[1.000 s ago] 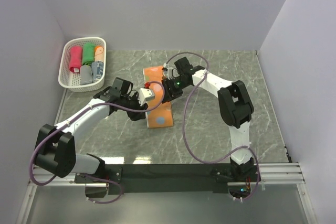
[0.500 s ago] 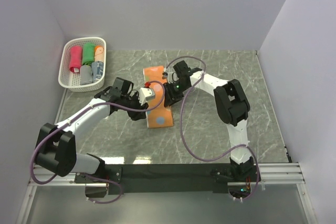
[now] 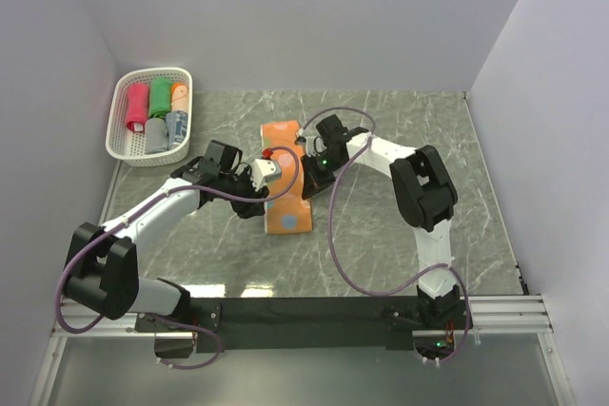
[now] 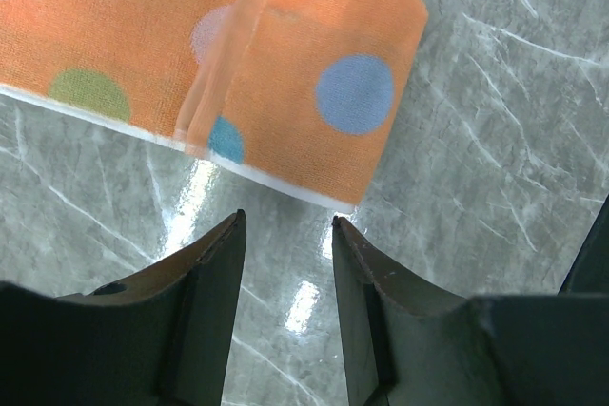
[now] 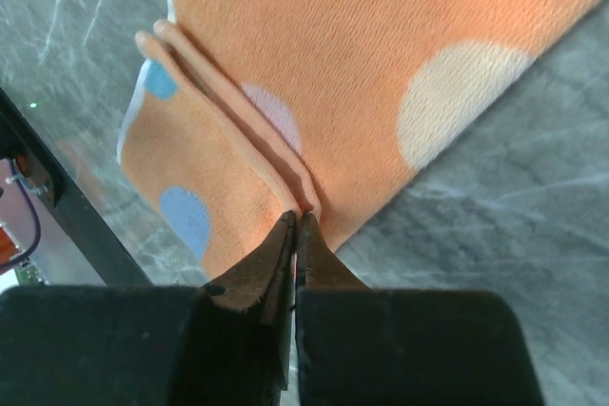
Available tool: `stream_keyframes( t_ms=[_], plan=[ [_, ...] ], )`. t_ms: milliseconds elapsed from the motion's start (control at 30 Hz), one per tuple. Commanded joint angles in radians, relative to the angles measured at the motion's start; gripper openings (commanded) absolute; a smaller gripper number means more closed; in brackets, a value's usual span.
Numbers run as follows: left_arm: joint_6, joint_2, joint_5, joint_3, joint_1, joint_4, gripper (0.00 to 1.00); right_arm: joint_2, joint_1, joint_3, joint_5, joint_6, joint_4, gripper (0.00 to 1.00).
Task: Roll the towels
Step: Roll the towel
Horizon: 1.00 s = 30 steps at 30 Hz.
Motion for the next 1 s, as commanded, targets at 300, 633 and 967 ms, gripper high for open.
stream_keyframes(
  t_ms=[300,633,967],
  plan=[
    [0.047,0.023,0.016,0.02,-0.065,0.001,0.47,-0.049,-0.023,-0.013,0.011,0.014,0.029,0.0],
    [0.081,0.028,-0.047,-0.051,-0.159,0.064,0.47,0.007,-0.02,0.049,0.0,-0.008,-0.002,0.07],
    [0.09,-0.056,-0.034,-0.095,-0.167,0.101,0.48,-0.175,-0.044,-0.014,-0.026,-0.057,-0.019,0.61]
  ],
)
